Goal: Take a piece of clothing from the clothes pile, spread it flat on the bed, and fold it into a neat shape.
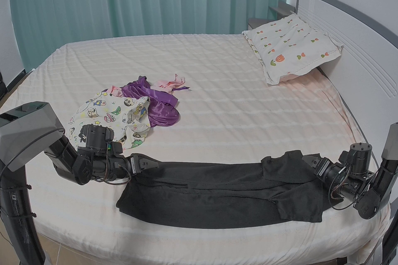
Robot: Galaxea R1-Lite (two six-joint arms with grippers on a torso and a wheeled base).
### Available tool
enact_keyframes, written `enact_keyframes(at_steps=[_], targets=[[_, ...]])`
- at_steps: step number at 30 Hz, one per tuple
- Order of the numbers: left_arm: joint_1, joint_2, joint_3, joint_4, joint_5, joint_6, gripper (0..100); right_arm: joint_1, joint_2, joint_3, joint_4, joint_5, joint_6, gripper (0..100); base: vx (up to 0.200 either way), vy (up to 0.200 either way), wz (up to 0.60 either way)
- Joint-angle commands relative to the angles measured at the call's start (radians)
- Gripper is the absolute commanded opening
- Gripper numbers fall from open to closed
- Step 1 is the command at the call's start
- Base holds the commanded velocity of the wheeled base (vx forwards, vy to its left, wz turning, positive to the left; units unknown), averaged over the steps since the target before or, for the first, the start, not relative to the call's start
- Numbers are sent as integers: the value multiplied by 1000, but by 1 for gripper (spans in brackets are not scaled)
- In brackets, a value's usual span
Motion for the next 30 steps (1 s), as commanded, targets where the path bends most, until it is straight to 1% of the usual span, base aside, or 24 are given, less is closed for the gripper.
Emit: enact_keyframes(at_steps=[1, 10, 11, 23, 28, 30], targets=[[-20, 32, -6, 0, 0, 15, 100, -1, -1, 1, 0, 0, 2, 100, 0, 0, 0], [-25, 38, 23, -2, 0, 61, 100, -1, 6, 1, -1, 1, 2, 100, 0, 0, 0], [-25, 38, 23, -2, 0, 63, 0, -1, 5, 0, -1, 1, 2, 100, 0, 0, 0], [-11, 21, 35, 0, 0, 63, 0, -2, -1, 1, -1, 1, 2, 100, 0, 0, 0], [20, -22, 54, 1, 0, 63, 0, -4, -1, 1, -3, 1, 2, 100, 0, 0, 0], [49, -50, 68, 1, 0, 63, 0, -5, -3, 1, -3, 1, 3, 100, 0, 0, 0]])
